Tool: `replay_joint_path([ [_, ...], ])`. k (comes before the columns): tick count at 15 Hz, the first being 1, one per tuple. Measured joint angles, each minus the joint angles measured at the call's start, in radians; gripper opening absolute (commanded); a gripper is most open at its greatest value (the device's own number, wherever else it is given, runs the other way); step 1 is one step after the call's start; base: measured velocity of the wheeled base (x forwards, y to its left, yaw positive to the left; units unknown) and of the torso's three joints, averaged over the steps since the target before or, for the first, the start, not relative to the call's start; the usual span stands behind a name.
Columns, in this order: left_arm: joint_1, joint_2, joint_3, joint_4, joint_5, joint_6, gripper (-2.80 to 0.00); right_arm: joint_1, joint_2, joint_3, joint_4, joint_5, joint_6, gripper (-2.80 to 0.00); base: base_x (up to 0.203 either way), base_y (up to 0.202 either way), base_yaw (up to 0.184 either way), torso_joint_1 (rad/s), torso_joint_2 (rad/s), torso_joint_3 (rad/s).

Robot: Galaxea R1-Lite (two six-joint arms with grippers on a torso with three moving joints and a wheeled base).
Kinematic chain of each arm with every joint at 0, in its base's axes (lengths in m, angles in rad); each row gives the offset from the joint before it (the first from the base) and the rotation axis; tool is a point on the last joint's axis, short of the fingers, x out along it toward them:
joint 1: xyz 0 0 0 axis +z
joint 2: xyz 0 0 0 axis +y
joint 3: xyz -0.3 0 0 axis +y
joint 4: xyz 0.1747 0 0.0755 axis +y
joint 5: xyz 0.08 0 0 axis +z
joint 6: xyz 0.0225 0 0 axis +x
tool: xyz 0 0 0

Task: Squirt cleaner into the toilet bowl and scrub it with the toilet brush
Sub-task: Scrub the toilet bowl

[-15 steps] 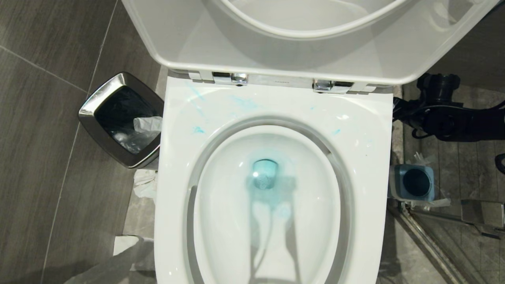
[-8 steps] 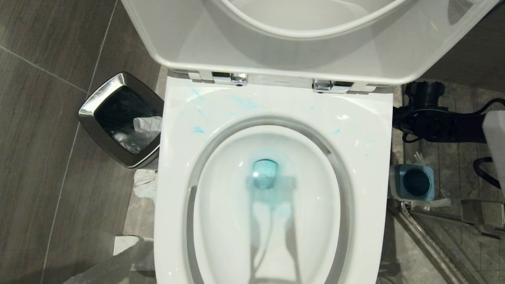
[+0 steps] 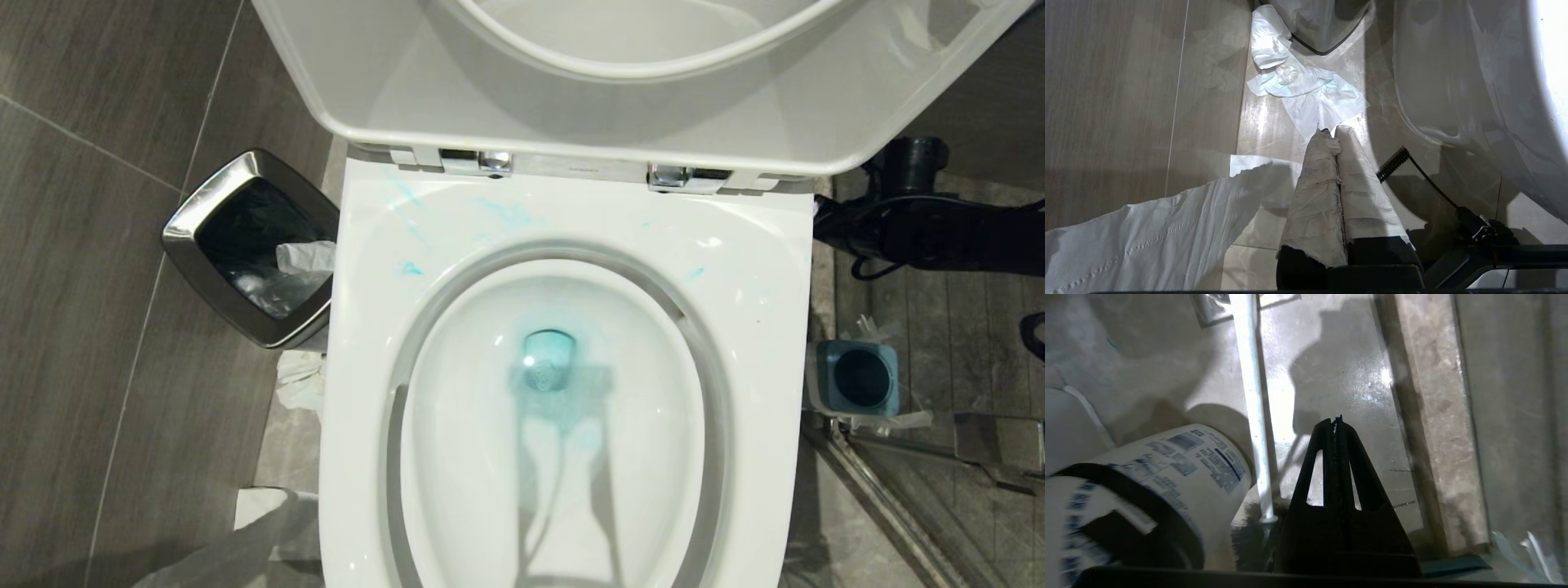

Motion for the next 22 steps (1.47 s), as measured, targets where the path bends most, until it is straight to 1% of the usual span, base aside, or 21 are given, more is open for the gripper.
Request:
replay_joint_path([
  [7,0.000,0.000,0.000,0.000,0.000,0.003,-2.80,-0.002,-0.050,0.001,0.008,-0.006,-0.004,-2.80,0.000,0.000,0.000,0.000,0.00,0.000],
  [12,0.000,0.000,0.000,-0.001,0.000,0.005,-2.80,-0.006,-0.062,0.001,0.005,0.001,-0.004,-2.80,0.000,0.000,0.000,0.003,0.00,-0.160],
  [18,0.000,0.000,0.000,-0.002,0.000,0.004,-2.80,-0.005,-0.084,0.000,0.001,0.064,0.004,-2.80,0.000,0.000,0.000,0.001,0.00,-0.189],
  [20,0.000,0.000,0.000,-0.001,0.001,0.005,-2.80,-0.006,-0.100,0.000,-0.003,0.097,0.040,-2.80,0.000,0.000,0.000,-0.010,-0.02,-0.192],
  [22,0.000,0.000,0.000,-0.002,0.001,0.004,-2.80,-0.006,-0.114,0.000,-0.004,0.110,0.048,-2.80,0.000,0.000,0.000,-0.010,-0.03,-0.177],
])
